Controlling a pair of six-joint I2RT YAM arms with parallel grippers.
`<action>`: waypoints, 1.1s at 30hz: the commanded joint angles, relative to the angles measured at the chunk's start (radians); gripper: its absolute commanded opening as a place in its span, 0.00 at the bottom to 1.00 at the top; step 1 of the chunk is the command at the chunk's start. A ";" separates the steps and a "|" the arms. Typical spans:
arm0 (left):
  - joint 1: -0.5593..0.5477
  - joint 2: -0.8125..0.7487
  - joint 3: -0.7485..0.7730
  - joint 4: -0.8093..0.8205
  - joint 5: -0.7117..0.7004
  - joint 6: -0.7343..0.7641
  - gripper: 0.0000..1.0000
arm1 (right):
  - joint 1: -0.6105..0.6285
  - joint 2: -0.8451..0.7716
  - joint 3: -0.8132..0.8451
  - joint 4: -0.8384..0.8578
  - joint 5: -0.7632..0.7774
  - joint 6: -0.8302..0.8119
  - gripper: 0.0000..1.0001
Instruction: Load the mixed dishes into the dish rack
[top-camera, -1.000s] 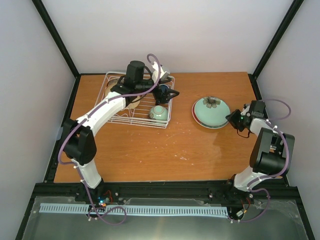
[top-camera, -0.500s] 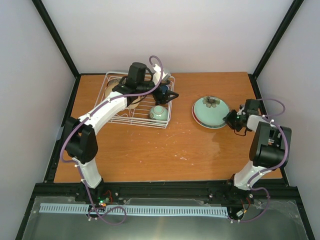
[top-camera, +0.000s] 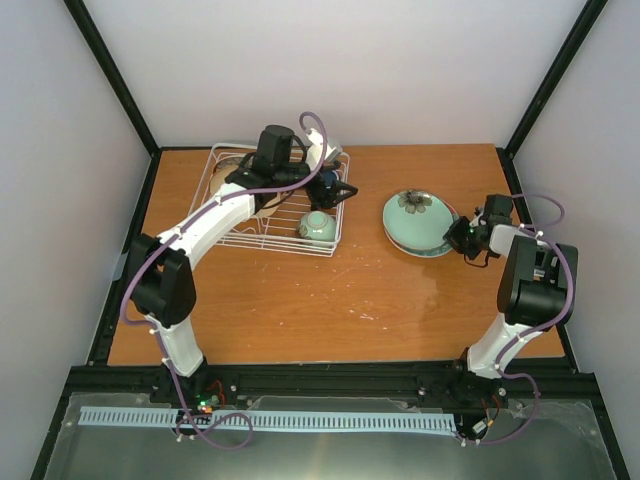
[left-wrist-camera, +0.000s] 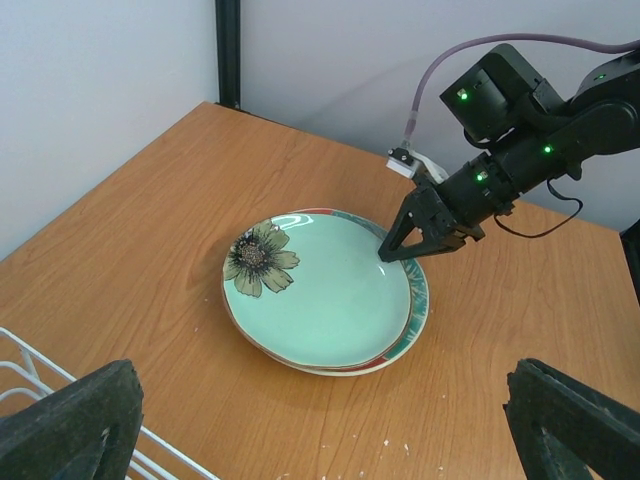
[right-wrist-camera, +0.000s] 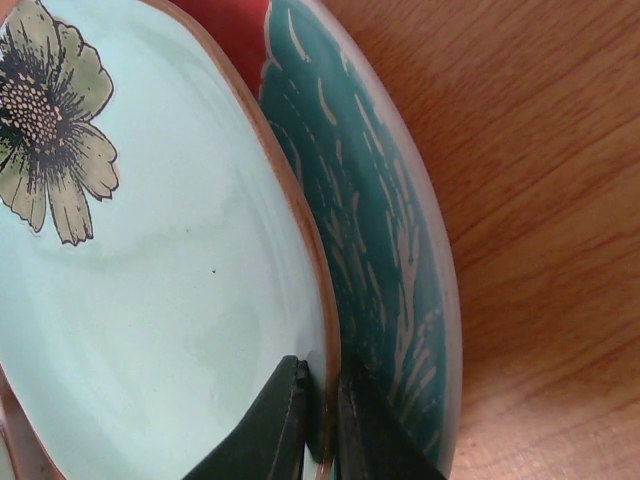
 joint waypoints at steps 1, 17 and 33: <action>-0.010 0.029 0.044 -0.013 -0.006 0.015 1.00 | 0.018 0.007 -0.007 -0.009 -0.004 -0.017 0.03; -0.081 0.321 0.278 -0.140 0.120 -0.102 1.00 | 0.001 -0.290 -0.052 0.002 -0.178 0.022 0.03; -0.150 0.591 0.583 -0.322 -0.121 -0.238 1.00 | -0.050 -0.320 -0.120 -0.024 -0.233 -0.015 0.03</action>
